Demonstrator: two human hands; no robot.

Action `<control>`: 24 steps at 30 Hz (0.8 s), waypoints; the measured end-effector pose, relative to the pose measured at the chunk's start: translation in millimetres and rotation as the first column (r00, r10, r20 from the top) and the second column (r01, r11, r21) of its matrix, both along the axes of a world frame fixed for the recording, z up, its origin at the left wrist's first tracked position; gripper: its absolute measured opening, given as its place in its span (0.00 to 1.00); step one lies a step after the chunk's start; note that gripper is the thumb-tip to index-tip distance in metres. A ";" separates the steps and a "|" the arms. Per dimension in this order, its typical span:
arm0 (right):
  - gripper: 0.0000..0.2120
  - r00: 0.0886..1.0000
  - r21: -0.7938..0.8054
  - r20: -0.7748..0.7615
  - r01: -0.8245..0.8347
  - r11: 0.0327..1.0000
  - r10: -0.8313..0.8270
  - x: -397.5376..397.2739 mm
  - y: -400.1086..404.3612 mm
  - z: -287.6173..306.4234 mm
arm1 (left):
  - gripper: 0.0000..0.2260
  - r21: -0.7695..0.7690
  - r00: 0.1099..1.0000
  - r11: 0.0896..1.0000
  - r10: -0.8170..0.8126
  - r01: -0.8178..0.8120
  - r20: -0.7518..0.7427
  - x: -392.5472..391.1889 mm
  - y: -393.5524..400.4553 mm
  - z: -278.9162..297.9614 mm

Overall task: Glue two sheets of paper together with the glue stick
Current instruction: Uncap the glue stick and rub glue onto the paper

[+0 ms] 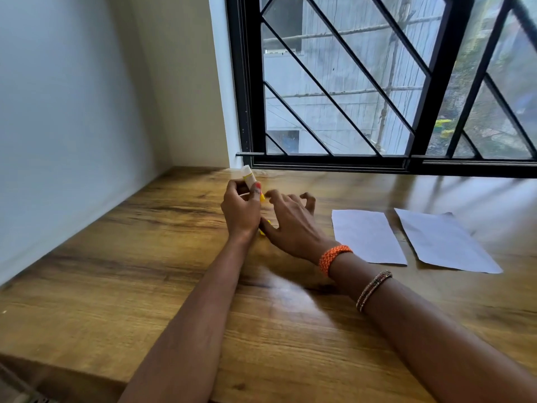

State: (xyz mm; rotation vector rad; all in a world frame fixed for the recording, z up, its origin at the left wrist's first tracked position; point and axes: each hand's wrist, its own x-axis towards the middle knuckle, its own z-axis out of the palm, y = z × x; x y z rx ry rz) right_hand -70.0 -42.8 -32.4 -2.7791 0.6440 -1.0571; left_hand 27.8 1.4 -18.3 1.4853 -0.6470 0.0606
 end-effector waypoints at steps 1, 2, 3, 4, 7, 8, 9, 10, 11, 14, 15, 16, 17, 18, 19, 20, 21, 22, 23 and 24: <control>0.21 0.997 -0.021 0.072 0.005 1.000 -0.004 -2.2 2.3 3.9 | 0.09 -0.019 0.999 0.999 -0.036 0.035 -0.017 -3.6 0.7 2.8; 0.21 0.991 -0.069 0.134 0.020 0.997 -0.010 -4.6 4.2 7.9 | 0.09 -0.043 0.995 0.995 -0.090 0.088 -0.050 -7.7 1.1 6.0; 0.20 0.983 -0.135 0.180 0.054 0.989 -0.029 -7.9 5.4 11.8 | 0.08 -0.081 0.980 0.984 -0.166 0.158 -0.107 -13.0 1.4 9.9; 0.19 0.976 -0.207 0.207 0.106 0.973 -0.062 -12.2 6.2 15.7 | 0.07 -0.139 0.949 0.963 -0.255 0.232 -0.183 -19.2 2.1 14.3; 0.17 0.961 -0.363 0.223 0.237 0.901 -0.163 -31.9 4.5 24.5 | 0.06 -0.334 0.756 0.853 -0.514 0.401 -0.406 -41.1 4.8 24.0; 0.17 0.958 -0.393 0.225 0.256 0.883 -0.178 -40.5 3.0 27.4 | 0.05 -0.378 0.686 0.815 -0.577 0.440 -0.444 -49.7 6.0 26.3; 0.16 0.957 -0.414 0.224 0.267 0.870 -0.186 -49.9 1.2 30.0 | 0.05 -0.412 0.626 0.780 -0.624 0.470 -0.468 -58.8 7.4 28.4; 0.14 0.955 -0.432 0.228 0.273 0.859 -0.189 -58.5 -0.5 32.3 | 0.05 -0.433 0.582 0.753 -0.658 0.496 -0.479 -66.4 9.2 30.0; 0.12 0.952 -0.448 0.239 0.283 0.848 -0.192 -67.6 -1.9 34.1 | 0.06 -0.445 0.546 0.728 -0.685 0.521 -0.482 -73.9 10.8 31.4; 0.08 0.943 -0.488 0.273 0.306 0.817 -0.190 -92.0 -2.4 35.3 | 0.06 -0.400 0.514 0.693 -0.717 0.600 -0.471 -88.9 15.2 30.0; 0.08 0.942 -0.498 0.281 0.305 0.812 -0.181 -97.7 -2.2 35.3 | 0.04 -0.367 0.520 0.697 -0.710 0.616 -0.475 -91.9 17.1 28.8; 0.07 0.941 -0.501 0.289 0.304 0.810 -0.175 -102.0 -1.6 35.4 | 0.04 -0.343 0.528 0.707 -0.697 0.618 -0.485 -93.8 18.0 27.4; 0.07 0.940 -0.494 0.296 0.301 0.816 -0.168 -104.3 -0.5 35.7 | 0.05 -0.336 0.537 0.723 -0.680 0.604 -0.499 -94.6 18.2 26.3; 0.07 0.940 -0.476 0.301 0.292 0.829 -0.159 -104.6 0.6 36.5 | 0.05 -0.340 0.545 0.738 -0.666 0.583 -0.510 -94.8 18.1 25.9; 0.06 0.941 -0.454 0.305 0.278 0.847 -0.146 -104.1 1.5 37.4 | 0.04 -0.349 0.551 0.747 -0.657 0.565 -0.515 -95.1 18.3 26.8; 0.05 0.942 -0.427 0.309 0.262 0.865 -0.133 -102.6 3.2 38.1 | 0.04 -0.352 0.559 0.755 -0.650 0.554 -0.515 -94.9 19.0 27.7; 0.05 0.940 -0.398 0.317 0.249 0.883 -0.122 -100.9 4.8 38.7 | 0.03 -0.349 0.571 0.759 -0.646 0.549 -0.506 -94.7 19.3 28.8; 0.06 0.937 -0.366 0.330 0.243 0.898 -0.119 -100.0 5.8 38.9 | 0.03 -0.344 0.587 0.760 -0.647 0.552 -0.487 -94.4 19.5 29.2; 0.07 0.931 -0.330 0.344 0.244 0.912 -0.124 -99.6 5.9 39.0 | 0.04 -0.338 0.600 0.753 -0.655 0.564 -0.459 -94.2 20.0 29.4; 0.10 0.924 -0.288 0.358 0.251 0.924 -0.139 -99.4 5.6 39.0 | 0.04 -0.328 0.610 0.741 -0.670 0.586 -0.423 -94.4 20.5 29.3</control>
